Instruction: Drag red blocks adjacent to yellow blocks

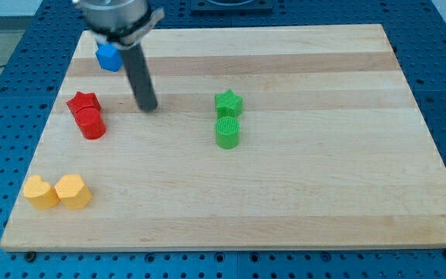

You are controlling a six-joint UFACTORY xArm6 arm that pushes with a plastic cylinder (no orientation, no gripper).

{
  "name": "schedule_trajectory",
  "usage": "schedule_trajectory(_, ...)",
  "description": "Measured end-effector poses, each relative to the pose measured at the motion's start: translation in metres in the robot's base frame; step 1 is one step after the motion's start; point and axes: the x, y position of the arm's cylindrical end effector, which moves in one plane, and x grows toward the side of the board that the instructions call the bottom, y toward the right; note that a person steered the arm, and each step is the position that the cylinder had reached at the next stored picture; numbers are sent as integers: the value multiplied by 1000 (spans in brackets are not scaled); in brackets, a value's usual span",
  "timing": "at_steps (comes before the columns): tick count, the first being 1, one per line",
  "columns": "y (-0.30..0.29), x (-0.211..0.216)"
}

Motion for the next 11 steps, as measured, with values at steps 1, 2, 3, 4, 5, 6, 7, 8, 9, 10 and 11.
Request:
schedule_trajectory(1, -67, -59)
schedule_trajectory(2, -151, -51)
schedule_trajectory(3, -167, -18)
schedule_trajectory(4, -163, 8)
schedule_trajectory(5, -154, 17)
schedule_trajectory(6, -151, 7)
schedule_trajectory(7, -143, 50)
schedule_trajectory(8, -120, 103)
schedule_trajectory(9, -168, 83)
schedule_trajectory(10, -160, 45)
schedule_trajectory(11, -154, 13)
